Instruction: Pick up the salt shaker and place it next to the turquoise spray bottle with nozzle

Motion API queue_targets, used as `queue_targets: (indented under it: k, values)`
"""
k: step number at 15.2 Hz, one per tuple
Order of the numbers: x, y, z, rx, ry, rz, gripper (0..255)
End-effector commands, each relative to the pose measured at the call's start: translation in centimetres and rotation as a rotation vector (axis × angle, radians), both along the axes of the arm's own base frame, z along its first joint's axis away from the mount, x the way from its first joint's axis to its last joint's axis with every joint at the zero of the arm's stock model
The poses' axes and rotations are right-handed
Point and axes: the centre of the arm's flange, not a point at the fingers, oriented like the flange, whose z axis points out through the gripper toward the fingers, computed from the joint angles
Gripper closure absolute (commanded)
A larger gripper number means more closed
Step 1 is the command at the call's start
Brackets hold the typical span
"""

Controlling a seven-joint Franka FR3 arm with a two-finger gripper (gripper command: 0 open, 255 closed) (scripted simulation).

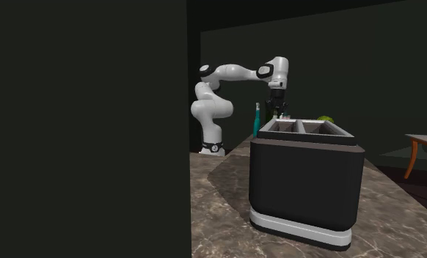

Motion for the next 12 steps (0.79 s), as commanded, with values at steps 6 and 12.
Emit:
queue_targets:
  k: [6,12]
  values:
    - [-0.1,0.0,-3.7,0.000,0.000,0.000,255]
    - [-0.1,0.0,-6.7,0.000,0.000,0.000,255]
